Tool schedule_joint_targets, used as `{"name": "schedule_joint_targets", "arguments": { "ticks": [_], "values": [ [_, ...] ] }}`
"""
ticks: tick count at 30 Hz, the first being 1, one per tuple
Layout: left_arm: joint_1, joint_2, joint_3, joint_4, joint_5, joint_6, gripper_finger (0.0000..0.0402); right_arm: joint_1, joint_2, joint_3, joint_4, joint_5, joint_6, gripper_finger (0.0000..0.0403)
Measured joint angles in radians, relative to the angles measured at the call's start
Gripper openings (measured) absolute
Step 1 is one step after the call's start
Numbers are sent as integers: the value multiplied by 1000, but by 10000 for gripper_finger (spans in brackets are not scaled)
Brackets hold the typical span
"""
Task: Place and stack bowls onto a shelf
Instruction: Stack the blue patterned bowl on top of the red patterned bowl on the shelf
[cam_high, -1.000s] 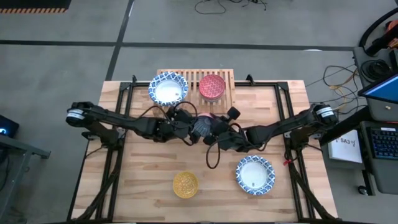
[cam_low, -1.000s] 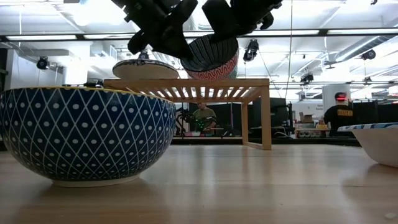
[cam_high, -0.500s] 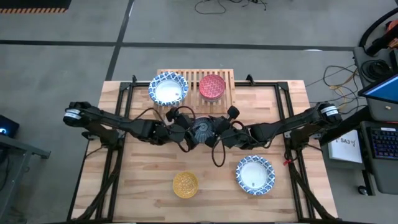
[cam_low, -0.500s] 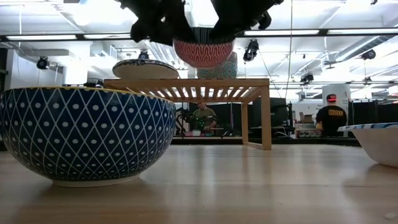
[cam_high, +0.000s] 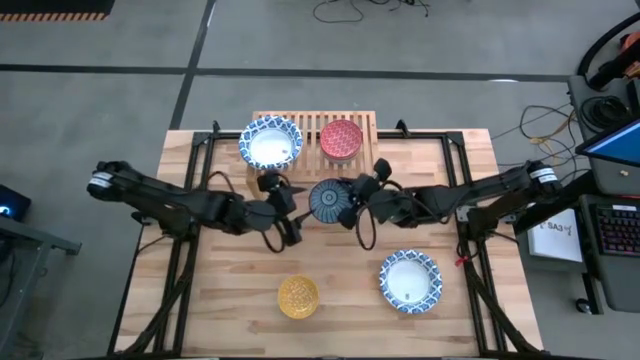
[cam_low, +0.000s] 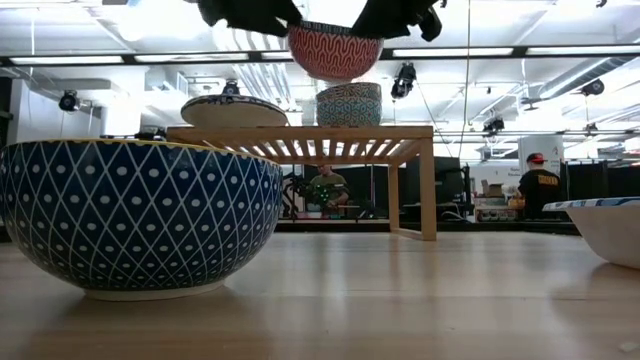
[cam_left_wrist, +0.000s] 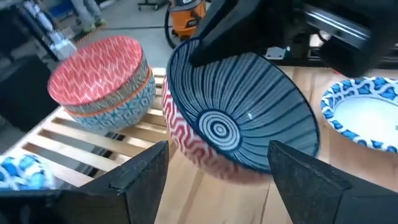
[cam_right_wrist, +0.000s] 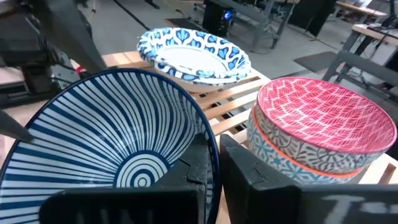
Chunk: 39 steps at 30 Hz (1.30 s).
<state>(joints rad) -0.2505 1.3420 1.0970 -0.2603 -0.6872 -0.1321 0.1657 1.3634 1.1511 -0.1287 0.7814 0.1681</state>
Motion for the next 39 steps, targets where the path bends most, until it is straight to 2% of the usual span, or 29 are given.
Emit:
{"name": "schedule_joint_targets", "arguments": {
  "ticks": [3, 6, 11, 19, 25, 30, 39],
  "values": [
    [-19, -44, -5, -34, -1, 42, 256, -29, -35, 0, -6, -51, 2, 12],
    [-44, -86, -16, -82, -1, 53, 256, -82, -88, 16, -22, -149, 27, 11],
    [-92, -163, -52, -124, -2, 48, 256, -195, -111, 132, -124, -271, 36, 11],
    [-146, -295, -175, -91, -21, 6, 256, -408, 11, 455, -459, -296, 14, 11],
    [-150, -397, -297, -24, -22, -37, 256, -510, 121, 602, -562, -420, 32, 11],
    [-150, -472, -397, 35, -22, -70, 256, -531, 197, 660, -613, -448, 62, 11],
    [-166, -576, -420, 6, -16, -79, 255, -537, 295, 771, -721, -438, 95, 12]
  ]
}}
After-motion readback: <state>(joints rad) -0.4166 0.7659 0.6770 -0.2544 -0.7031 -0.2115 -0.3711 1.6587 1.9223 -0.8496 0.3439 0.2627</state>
